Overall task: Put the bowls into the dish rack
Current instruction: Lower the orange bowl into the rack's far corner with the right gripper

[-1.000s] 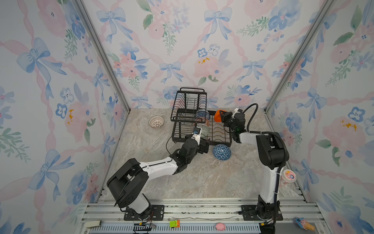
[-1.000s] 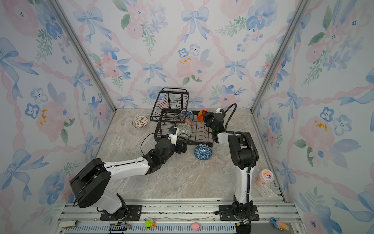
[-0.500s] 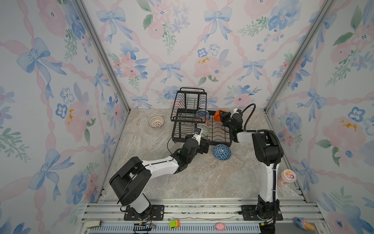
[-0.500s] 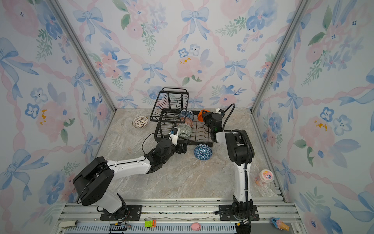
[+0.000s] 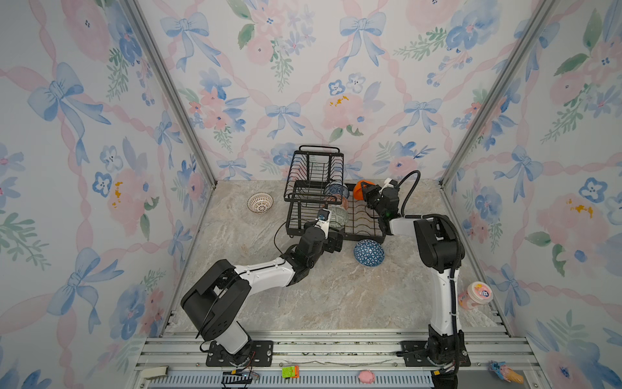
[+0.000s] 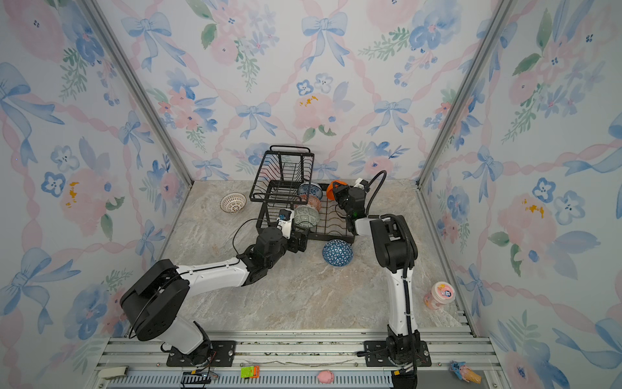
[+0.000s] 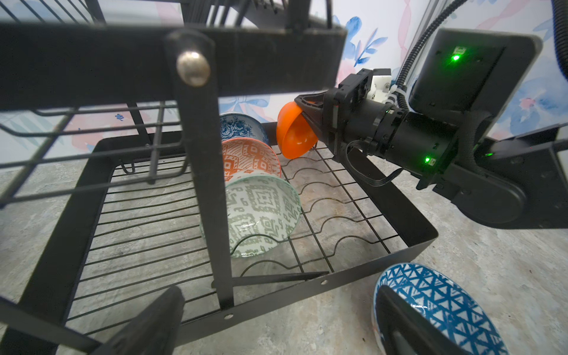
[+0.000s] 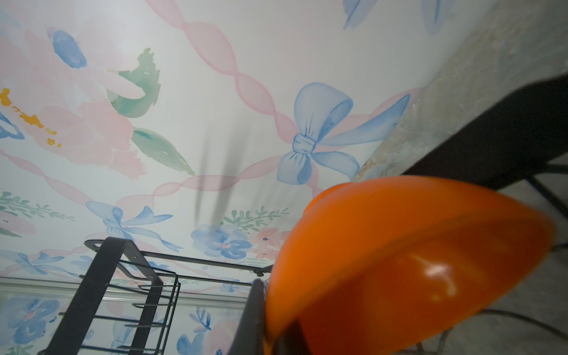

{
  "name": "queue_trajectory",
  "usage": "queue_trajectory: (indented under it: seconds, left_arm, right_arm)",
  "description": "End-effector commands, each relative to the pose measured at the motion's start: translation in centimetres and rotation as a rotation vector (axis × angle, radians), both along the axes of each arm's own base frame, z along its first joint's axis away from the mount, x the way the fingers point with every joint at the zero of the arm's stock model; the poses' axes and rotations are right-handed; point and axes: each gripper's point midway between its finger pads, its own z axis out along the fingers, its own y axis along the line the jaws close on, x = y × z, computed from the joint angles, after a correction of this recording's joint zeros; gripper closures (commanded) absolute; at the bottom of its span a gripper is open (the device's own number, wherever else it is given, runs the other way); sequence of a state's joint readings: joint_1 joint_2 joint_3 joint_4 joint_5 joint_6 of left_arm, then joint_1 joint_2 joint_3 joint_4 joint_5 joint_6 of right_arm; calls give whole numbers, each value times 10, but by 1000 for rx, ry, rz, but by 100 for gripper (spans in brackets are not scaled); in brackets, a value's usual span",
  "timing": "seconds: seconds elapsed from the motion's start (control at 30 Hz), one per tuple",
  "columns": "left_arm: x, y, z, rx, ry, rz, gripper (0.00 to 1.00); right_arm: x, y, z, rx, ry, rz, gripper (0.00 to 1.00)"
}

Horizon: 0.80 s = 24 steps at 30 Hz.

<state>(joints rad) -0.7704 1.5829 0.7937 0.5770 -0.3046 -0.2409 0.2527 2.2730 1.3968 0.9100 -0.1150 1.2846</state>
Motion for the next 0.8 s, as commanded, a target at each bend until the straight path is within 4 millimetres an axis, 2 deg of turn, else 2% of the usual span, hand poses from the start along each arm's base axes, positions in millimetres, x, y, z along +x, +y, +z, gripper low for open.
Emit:
queue_trajectory:
  seconds: [0.0, 0.77]
  left_arm:
    - [-1, 1, -8, -10, 22, -8, 2]
    - [-3, 3, -14, -24, 42, -4, 2]
  right_arm:
    - [7, 3, -3, -29, -26, -26, 100]
    - [-6, 5, -39, -59, 8, -55, 94]
